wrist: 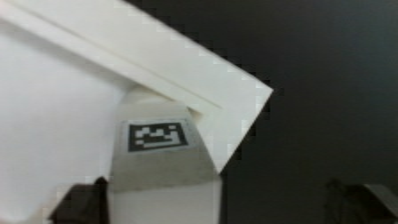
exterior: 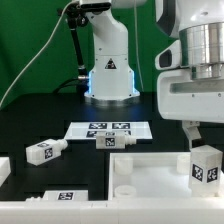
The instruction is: Assemble one leg
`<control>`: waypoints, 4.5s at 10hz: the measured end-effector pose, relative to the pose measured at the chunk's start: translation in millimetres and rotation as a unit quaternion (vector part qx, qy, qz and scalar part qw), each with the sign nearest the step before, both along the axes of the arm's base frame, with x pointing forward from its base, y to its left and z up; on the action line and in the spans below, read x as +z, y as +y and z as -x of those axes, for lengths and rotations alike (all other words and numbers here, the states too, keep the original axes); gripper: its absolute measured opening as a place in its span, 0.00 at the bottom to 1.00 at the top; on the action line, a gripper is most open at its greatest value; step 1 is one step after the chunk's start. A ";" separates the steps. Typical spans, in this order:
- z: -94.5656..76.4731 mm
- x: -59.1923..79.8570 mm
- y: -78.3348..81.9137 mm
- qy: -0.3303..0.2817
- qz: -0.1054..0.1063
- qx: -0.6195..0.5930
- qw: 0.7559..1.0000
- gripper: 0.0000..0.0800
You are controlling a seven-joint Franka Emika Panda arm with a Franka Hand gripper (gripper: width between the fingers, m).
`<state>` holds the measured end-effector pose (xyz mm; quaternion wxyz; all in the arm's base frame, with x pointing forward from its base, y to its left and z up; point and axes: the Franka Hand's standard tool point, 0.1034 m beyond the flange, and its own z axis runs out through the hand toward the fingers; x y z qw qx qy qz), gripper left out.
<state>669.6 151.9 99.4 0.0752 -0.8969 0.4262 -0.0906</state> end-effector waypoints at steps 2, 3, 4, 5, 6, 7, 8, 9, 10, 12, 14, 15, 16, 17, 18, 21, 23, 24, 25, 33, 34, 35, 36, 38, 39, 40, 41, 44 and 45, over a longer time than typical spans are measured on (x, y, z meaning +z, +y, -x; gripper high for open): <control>-3.6 11.1 -2.5 0.003 0.014 0.068 0.998 0.80; -3.4 10.1 -2.4 0.002 0.018 0.083 0.996 0.81; -3.6 10.1 -3.2 -0.001 0.029 0.129 0.991 0.81; -3.6 10.0 -3.3 -0.002 0.036 0.159 0.987 0.81; -3.6 9.9 -3.6 -0.004 0.042 0.185 0.982 0.81; -2.6 8.7 -7.2 -0.004 0.073 0.282 0.957 0.81; -1.3 8.0 -9.4 0.001 0.109 0.385 0.917 0.81; -0.4 7.7 -10.5 0.002 0.129 0.466 0.875 0.81; -0.2 7.6 -10.5 0.001 0.144 0.525 0.839 0.81; -0.6 7.6 -11.9 0.001 0.151 0.552 0.820 0.81; 2.2 6.7 -11.8 0.011 0.147 0.555 0.819 0.81; 2.9 6.0 -10.4 0.011 0.147 0.558 0.816 0.81; 9.2 5.0 -8.2 0.031 0.137 0.563 0.815 0.81; 20.2 4.3 -7.7 0.087 0.113 0.570 0.809 0.81; 18.0 5.3 -5.2 0.113 0.102 0.580 0.800 0.81; 15.3 3.7 -5.2 0.112 0.101 0.579 0.801 0.81; 16.4 0.1 -5.4 0.115 0.080 0.572 0.808 0.81; 13.1 -2.1 -4.3 0.118 0.076 0.567 0.811 0.81; 9.8 -5.4 -1.6 0.119 0.077 0.558 0.818 0.81; 3.5 -15.4 -13.0 0.106 0.093 0.562 0.815 0.56; 0.7 -14.9 -18.7 0.102 0.094 0.563 0.815 0.35; 1.0 -15.1 -17.8 0.103 0.094 0.559 0.817 0.35; 1.0 -15.1 -17.9 0.104 0.094 0.551 0.823 0.35; 1.0 -15.1 -18.0 0.109 0.089 0.496 0.857 0.35; 0.9 -15.1 -18.1 0.111 0.087 0.462 0.875 0.35; 0.9 -15.1 -18.1 0.114 0.085 0.433 0.890 0.35; 0.9 -15.1 -18.3 0.115 0.083 0.410 0.901 0.35; 2.2 -15.7 -22.7 0.124 0.048 0.243 0.961 0.35; 3.8 -15.0 -26.6 0.129 0.040 0.177 0.975 0.35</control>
Offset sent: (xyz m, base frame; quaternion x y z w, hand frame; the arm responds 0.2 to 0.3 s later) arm 0.0000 0.0000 0.0000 0.0000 0.0000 -0.1938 0.9810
